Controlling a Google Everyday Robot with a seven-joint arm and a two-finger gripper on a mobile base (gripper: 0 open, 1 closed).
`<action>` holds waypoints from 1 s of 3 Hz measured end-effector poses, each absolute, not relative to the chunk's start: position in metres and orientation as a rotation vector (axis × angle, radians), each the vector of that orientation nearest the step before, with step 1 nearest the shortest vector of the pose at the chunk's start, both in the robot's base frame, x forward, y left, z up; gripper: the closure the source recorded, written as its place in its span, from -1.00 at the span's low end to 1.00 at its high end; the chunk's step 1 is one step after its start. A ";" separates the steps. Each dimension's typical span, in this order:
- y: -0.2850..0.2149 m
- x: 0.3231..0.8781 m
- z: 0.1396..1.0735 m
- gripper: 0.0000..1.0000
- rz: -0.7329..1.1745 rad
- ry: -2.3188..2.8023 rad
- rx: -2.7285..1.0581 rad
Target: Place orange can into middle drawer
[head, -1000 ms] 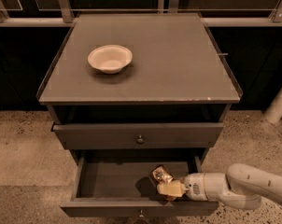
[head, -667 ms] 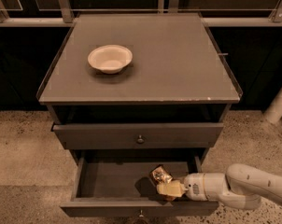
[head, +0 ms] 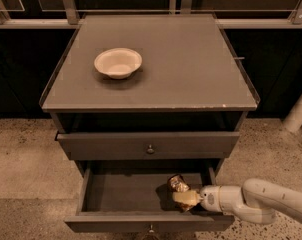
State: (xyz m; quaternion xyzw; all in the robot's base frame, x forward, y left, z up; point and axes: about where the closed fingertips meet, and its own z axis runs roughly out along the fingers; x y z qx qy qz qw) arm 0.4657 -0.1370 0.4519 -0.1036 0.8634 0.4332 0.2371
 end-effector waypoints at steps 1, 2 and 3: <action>-0.150 0.482 0.423 1.00 1.183 2.390 -0.184; -0.159 0.489 0.398 1.00 1.181 2.413 -0.108; -0.159 0.490 0.397 0.60 1.182 2.414 -0.106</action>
Offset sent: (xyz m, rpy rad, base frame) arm 0.0325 -0.0381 -0.0841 0.0094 0.1278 -0.1662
